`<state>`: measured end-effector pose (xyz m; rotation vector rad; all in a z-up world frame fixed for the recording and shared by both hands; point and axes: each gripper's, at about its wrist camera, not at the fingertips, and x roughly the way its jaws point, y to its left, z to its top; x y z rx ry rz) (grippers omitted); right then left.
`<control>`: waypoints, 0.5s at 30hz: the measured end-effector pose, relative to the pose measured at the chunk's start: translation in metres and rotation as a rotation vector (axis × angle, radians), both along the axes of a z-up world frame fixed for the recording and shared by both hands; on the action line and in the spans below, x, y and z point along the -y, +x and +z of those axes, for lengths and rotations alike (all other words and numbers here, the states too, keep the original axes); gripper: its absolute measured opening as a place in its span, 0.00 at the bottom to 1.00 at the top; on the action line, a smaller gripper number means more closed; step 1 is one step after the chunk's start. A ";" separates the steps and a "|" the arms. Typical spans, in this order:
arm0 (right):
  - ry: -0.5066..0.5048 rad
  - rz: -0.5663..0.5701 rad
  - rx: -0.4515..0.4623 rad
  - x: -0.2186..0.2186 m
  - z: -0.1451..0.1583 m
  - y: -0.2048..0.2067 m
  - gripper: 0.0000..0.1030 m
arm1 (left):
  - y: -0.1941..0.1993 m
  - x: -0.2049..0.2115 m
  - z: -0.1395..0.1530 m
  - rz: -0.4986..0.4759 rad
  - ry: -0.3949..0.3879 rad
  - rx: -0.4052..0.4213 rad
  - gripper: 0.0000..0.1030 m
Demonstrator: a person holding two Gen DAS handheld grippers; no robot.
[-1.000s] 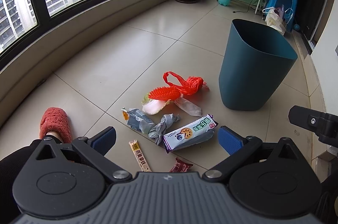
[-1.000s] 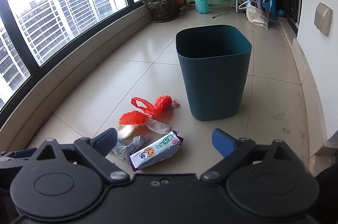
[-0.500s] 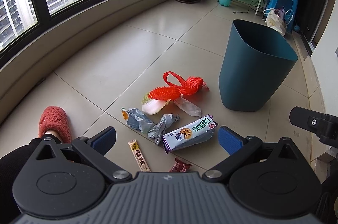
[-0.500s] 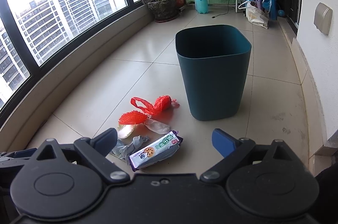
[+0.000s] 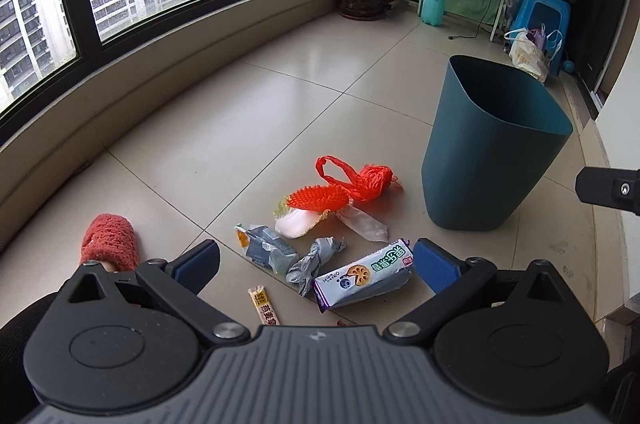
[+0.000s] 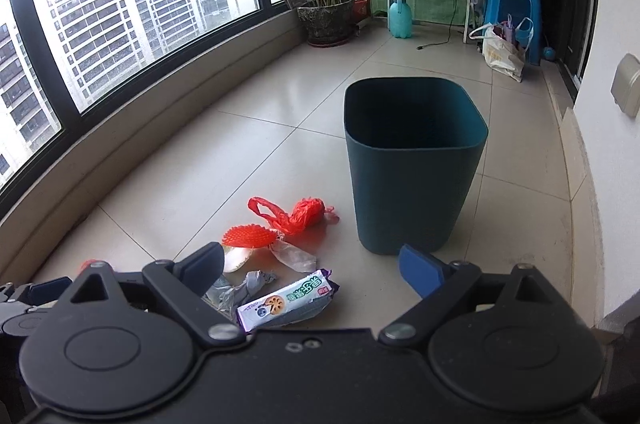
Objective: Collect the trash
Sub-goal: 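Grip the teal wastebasket rim with the right tool while the left tool approaches the wrapper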
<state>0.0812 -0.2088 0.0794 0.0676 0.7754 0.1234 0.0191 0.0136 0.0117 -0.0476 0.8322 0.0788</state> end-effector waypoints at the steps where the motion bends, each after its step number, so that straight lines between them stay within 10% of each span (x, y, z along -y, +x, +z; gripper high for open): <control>1: -0.020 0.007 0.011 0.002 0.004 0.006 0.92 | 0.003 -0.001 0.000 0.000 -0.007 -0.002 1.00; 15: -0.080 -0.035 -0.004 0.068 0.010 0.112 0.92 | 0.056 0.005 -0.016 0.004 -0.010 -0.040 1.00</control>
